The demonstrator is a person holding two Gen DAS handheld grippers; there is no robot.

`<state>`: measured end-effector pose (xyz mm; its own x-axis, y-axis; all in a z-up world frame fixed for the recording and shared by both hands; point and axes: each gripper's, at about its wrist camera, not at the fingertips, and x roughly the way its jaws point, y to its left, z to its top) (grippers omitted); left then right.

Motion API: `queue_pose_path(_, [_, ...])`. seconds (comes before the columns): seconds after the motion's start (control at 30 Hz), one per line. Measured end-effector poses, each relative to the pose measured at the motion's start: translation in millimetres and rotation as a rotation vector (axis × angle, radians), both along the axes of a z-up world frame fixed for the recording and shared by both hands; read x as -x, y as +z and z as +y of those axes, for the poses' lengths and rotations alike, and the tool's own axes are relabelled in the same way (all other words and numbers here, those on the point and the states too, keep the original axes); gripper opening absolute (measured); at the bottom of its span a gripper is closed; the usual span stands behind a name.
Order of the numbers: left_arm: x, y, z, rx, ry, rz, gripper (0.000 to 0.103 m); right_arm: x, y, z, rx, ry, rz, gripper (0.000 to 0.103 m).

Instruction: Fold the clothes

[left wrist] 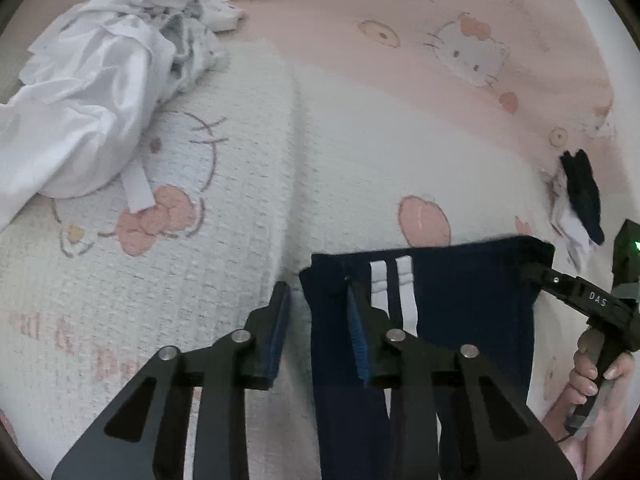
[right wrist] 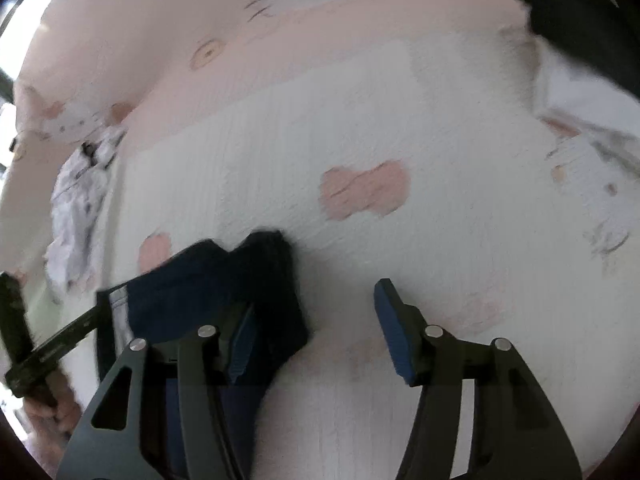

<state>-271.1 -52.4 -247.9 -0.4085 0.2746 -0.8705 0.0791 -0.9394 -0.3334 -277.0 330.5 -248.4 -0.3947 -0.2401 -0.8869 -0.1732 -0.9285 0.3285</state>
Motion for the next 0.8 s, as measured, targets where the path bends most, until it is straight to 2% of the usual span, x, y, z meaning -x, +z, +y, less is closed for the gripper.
queue_pose_path(0.07, [1.7, 2.5, -3.2, -0.087, -0.027, 0.005, 0.033, 0.4, 1.4, 5.4, 0.036, 0.006, 0.009, 0.058])
queue_pose_path(0.13, [7.0, 2.1, -0.4, -0.100, -0.060, 0.003, 0.045, 2.9, 2.3, 4.0, 0.117, 0.058, 0.013, 0.063])
queue_pose_path(0.17, [9.8, 1.8, 1.3, -0.103, -0.076, 0.001, 0.045, 6.4, 0.5, -0.8, 0.127, 0.085, 0.004, 0.069])
queue_pose_path(0.33, [21.6, -4.5, 21.1, 0.020, -0.106, -0.009, 0.045, 15.4, -4.2, -35.7, 0.000, 0.180, 0.004, 0.074])
queue_pose_path(0.37, [21.3, -3.7, 23.5, 0.031, -0.104, -0.004, 0.044, 14.1, -3.2, -43.8, -0.029, 0.208, 0.003, 0.069])
queue_pose_path(0.4, [20.4, -2.9, 25.1, 0.033, -0.106, 0.006, 0.030, 11.2, -2.9, -53.6, -0.050, 0.246, 0.006, 0.055])
queue_pose_path(0.43, [18.9, -1.2, 25.5, 0.027, -0.109, 0.016, 0.017, 8.3, -2.4, -62.9, -0.070, 0.283, 0.010, 0.048])
queue_pose_path(0.47, [17.4, 0.6, 25.6, 0.020, -0.113, 0.026, 0.016, 4.1, 1.6, -66.0, -0.075, 0.295, 0.023, 0.030])
queue_pose_path(0.5, [15.1, 6.2, 25.9, 0.013, -0.119, 0.044, 0.015, 0.0, 5.7, -68.8, -0.078, 0.306, 0.037, 0.024])
queue_pose_path(0.57, [8.2, 22.4, 27.4, 0.003, -0.141, 0.095, 0.014, -9.4, 19.6, -66.5, -0.060, 0.307, 0.087, 0.019])
queue_pose_path(0.67, [-6.3, 50.0, 32.8, 0.018, -0.197, 0.169, 0.013, -33.7, 51.8, -60.6, -0.044, 0.353, 0.157, 0.017])
queue_pose_path(0.8, [-42.1, 76.2, 40.0, 0.085, -0.292, 0.214, 0.013, -73.3, 79.9, -67.1, -0.073, 0.390, 0.135, 0.017])
